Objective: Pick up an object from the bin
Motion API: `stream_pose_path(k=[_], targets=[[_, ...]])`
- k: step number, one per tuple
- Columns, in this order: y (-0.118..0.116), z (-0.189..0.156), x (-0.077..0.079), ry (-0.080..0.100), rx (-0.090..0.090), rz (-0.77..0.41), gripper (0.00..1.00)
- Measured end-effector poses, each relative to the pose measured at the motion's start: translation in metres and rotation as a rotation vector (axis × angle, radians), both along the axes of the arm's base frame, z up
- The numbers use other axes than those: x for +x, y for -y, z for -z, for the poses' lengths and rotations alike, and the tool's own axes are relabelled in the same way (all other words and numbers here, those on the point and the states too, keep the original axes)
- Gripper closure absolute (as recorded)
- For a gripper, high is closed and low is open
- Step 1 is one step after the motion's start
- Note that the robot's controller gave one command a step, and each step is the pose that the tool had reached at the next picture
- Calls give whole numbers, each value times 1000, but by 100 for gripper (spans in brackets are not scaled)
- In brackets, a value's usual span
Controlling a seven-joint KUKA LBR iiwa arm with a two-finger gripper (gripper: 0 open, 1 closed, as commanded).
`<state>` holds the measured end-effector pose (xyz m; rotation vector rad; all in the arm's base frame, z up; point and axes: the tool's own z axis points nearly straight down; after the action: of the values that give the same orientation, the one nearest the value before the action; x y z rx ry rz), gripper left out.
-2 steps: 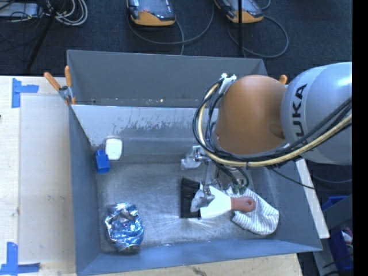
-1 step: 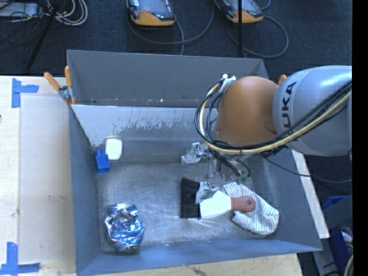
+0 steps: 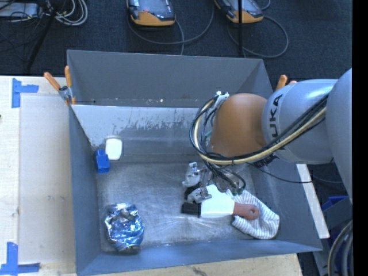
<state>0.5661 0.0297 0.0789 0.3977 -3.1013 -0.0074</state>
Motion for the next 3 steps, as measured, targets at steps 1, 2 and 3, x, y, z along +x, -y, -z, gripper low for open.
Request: stream_pose_path(k=[1, 2, 3], targets=[[0, 0, 0, 1, 0, 0, 100], [27, -114, 35, 21, -1, -347, 100], [27, -112, 34, 17, 2, -345, 100]])
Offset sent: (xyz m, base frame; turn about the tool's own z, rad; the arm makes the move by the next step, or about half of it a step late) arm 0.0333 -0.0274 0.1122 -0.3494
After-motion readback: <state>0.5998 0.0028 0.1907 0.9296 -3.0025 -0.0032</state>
